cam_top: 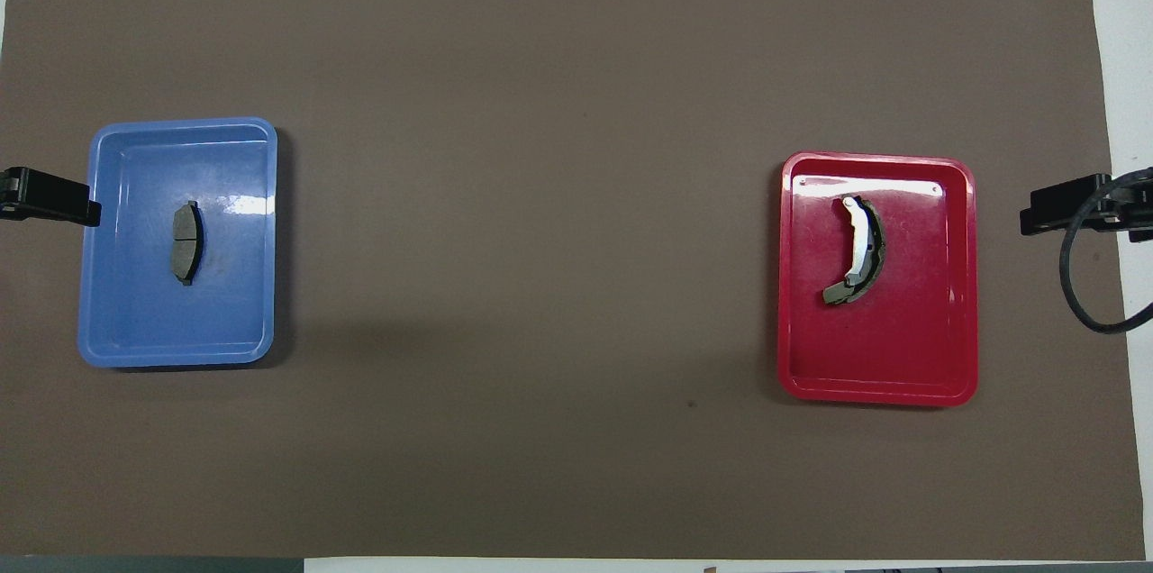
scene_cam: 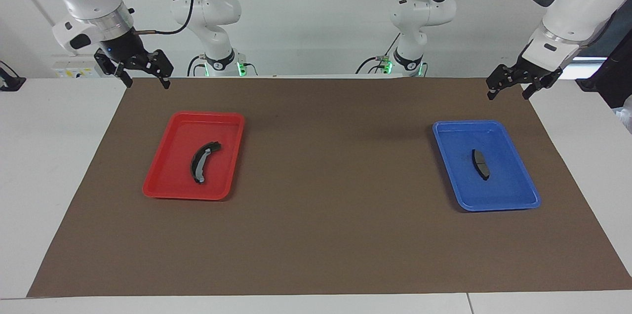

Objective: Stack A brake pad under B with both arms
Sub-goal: 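Reach the left gripper to the small pad while the right gripper reaches the curved pad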

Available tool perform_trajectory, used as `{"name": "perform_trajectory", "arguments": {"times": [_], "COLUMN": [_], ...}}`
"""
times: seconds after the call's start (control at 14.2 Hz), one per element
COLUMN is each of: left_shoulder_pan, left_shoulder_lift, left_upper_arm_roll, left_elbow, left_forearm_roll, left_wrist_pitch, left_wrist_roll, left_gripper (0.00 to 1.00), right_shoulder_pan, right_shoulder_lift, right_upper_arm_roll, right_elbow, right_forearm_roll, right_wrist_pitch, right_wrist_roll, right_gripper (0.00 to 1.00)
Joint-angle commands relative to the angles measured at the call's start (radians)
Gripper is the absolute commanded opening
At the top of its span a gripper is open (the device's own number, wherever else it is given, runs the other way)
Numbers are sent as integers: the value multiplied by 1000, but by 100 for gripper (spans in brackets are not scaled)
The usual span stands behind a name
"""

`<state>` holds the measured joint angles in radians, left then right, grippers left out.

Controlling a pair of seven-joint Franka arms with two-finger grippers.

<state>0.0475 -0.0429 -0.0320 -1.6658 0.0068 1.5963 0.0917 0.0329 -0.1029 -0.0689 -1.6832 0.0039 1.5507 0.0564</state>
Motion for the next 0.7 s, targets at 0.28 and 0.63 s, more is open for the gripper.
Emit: {"name": "perform_trajectory", "arguments": {"times": [0.28, 0.63], "left_shoulder_pan": [-12, 5], "left_shoulder_lift": [-15, -17], "left_upper_arm_roll": [0, 1], "left_elbow": [-17, -26], "left_forearm_roll": [2, 2], "left_wrist_pitch": [-15, -17], "left_wrist_roll": [-13, -13], "left_gripper": [100, 100], "right_shoulder_pan": [-4, -4], "right_shoulder_lift": [-3, -5], "right_upper_arm_roll": [6, 9], "right_elbow": [-1, -4], "right_forearm_roll": [-16, -7], "right_wrist_pitch": [9, 5], "right_wrist_roll": [0, -7], "right_gripper": [100, 100]}}
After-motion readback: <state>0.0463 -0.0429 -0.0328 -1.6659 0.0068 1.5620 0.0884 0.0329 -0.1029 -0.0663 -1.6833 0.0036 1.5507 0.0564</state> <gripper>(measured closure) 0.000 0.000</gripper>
